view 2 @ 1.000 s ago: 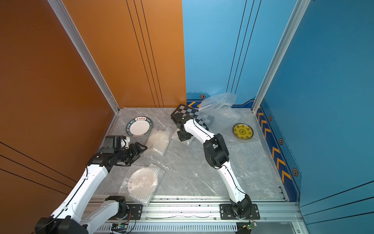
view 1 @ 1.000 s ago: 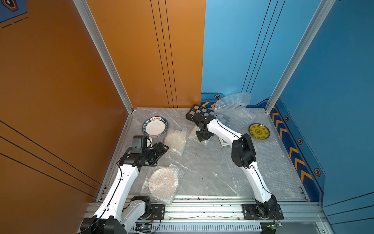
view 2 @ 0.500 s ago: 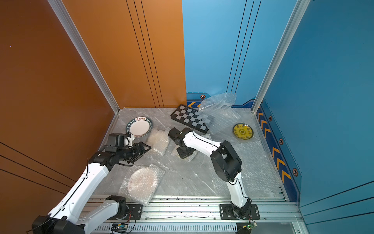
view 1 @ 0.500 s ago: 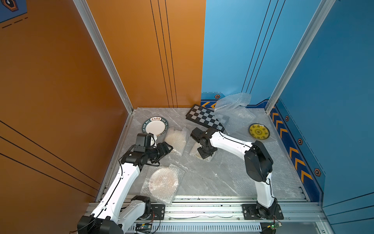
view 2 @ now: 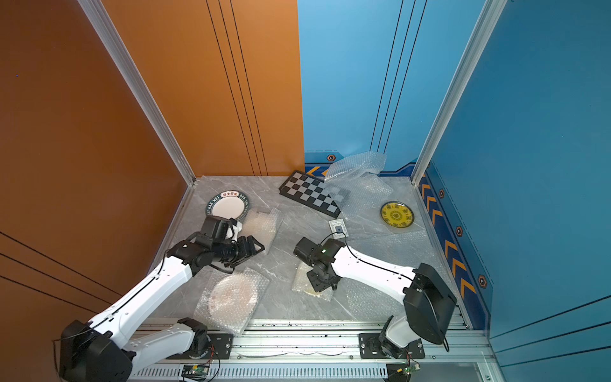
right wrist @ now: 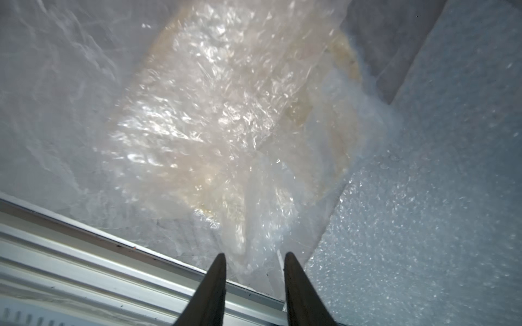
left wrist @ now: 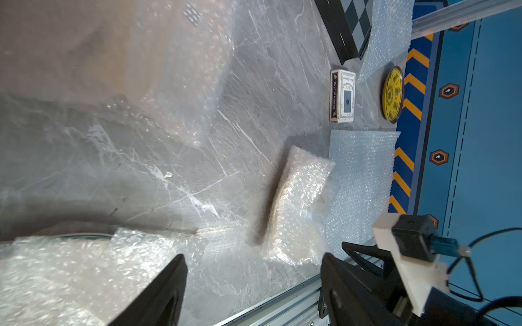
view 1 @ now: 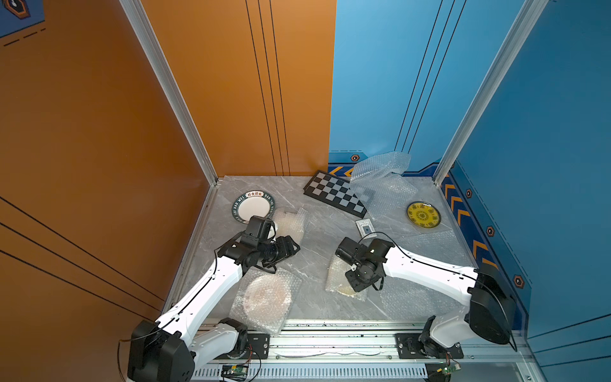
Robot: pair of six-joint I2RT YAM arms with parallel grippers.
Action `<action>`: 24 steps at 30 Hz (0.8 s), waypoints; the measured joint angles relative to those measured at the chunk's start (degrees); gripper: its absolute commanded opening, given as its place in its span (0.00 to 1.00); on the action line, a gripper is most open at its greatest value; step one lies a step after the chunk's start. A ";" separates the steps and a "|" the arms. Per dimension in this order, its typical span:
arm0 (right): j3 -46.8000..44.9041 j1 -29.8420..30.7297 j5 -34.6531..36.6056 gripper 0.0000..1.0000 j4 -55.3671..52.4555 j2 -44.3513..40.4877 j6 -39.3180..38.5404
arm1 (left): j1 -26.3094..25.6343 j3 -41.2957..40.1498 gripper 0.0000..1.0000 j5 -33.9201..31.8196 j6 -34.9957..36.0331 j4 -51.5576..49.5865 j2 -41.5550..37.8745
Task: Unpack dinner plates from bubble wrap
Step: Move the bubble wrap to the center of the board.
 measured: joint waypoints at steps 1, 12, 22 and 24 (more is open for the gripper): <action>-0.76 -1.60 -1.66 0.40 0.90 -2.27 0.74 | -1.40 0.61 0.76 -0.48 -0.61 0.33 0.74; -15.28 -18.62 -21.05 0.41 13.46 -14.36 14.69 | -13.66 3.93 0.73 -0.17 -6.64 2.80 11.21; -21.99 -15.06 -22.73 0.38 26.25 -13.25 25.73 | -9.66 1.66 0.70 12.63 -3.52 13.07 21.40; -22.88 -15.32 -22.95 0.38 27.74 -12.52 27.08 | -9.03 0.66 0.69 14.32 -3.52 16.09 22.86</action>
